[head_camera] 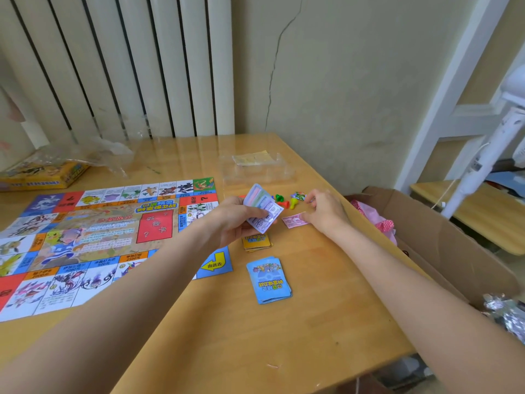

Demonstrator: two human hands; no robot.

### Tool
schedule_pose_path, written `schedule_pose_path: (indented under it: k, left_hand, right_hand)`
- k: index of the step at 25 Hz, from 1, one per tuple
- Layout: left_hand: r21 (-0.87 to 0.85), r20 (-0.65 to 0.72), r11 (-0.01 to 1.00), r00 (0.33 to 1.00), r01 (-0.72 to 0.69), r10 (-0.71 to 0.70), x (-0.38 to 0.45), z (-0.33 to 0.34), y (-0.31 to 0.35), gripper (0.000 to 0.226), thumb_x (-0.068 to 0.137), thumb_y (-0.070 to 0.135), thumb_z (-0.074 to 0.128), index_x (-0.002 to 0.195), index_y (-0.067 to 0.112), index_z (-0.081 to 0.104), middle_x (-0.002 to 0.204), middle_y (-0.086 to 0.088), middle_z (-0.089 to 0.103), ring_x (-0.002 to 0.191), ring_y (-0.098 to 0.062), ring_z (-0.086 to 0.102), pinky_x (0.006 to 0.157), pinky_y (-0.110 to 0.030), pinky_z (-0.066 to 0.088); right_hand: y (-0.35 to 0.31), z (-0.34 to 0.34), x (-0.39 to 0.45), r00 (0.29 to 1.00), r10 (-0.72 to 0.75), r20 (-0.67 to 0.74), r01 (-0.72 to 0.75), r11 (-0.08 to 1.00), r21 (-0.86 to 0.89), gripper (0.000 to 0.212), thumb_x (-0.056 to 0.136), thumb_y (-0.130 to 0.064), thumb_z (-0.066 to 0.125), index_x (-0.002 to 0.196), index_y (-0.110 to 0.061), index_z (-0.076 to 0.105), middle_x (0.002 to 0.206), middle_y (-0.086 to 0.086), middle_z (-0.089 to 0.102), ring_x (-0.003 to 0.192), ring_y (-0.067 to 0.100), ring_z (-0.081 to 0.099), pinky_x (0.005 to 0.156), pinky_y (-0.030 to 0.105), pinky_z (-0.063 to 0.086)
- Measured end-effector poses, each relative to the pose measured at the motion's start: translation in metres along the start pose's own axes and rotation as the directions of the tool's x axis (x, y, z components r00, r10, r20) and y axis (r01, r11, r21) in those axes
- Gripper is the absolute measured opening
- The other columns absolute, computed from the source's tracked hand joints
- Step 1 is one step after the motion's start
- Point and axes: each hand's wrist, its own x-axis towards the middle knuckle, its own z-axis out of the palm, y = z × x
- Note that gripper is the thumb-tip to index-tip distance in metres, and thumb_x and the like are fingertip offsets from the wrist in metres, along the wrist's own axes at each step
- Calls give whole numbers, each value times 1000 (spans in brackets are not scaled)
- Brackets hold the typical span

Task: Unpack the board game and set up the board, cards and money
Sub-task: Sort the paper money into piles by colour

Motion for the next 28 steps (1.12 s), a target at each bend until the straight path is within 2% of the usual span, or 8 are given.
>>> schedule_pose_path:
  k: [2,4,8,11,15,19,24,28]
  left_hand:
    - [19,-25,1000,1000,-7,7,2,4,-1,15,86,-6,58,97,5,58,85,-10,64,67,-15,66,51,-20,56]
    - [30,-36,1000,999,-10,11,5,8,-2,16,85,-6,60,94,7,58,82,-8,62,70,-15,61,49,-18,54]
    - [12,7,1000,1000,13,-13,8,16,-6,25,85,0,62,109,3,58,87,-9,65,74,-14,62,59,-19,56]
    - [-34,41,999,999,23,-22,5,18,-6,30,87,3,60,117,0,56,90,-9,66,72,-12,65,61,-21,58]
    - [-65,23,998,1000,3,-2,-1,15,-4,39,87,-5,57,124,-4,47,95,-18,66,68,-17,70,54,-23,57]
    - [-73,-1,997,1000,1,-1,-7,16,-5,40,85,-9,57,123,-5,48,88,-19,66,59,-16,70,54,-24,57]
    - [-37,13,999,1000,25,-25,-12,23,-7,31,86,-8,57,116,-4,52,83,-17,67,57,-14,69,53,-22,57]
    - [-11,26,1000,999,24,-24,-13,25,-6,22,85,-7,59,106,-2,55,74,-13,71,59,-14,70,57,-23,58]
  right_hand:
    - [-7,-10,-3,1000,-7,-21,11,981,192,25,81,-19,70,102,-8,63,100,8,58,89,22,56,66,23,38]
    - [-19,-22,-10,980,-48,191,-55,864,500,24,82,-19,70,98,-4,64,78,7,60,66,18,54,53,19,42]
    - [-24,-32,-21,927,-156,341,-59,836,545,23,81,1,66,103,1,60,63,8,55,54,14,48,44,13,40]
    - [-20,-37,-24,911,-151,383,-107,812,574,11,82,5,64,89,-4,61,65,8,56,53,12,49,45,14,40]
    - [-5,-44,-29,924,-32,381,-139,901,412,15,80,5,64,69,-5,62,60,9,55,51,13,46,41,14,38]
    - [16,-43,-41,935,179,307,-261,932,253,12,77,3,65,69,-3,61,55,8,54,45,13,43,43,18,37]
    - [16,-29,-42,955,208,212,-259,933,251,11,74,1,63,67,-7,60,56,7,57,46,13,47,45,20,38]
    - [5,-29,-43,959,215,186,-215,976,-17,12,74,-5,65,66,-11,58,66,6,60,57,16,52,49,23,38]
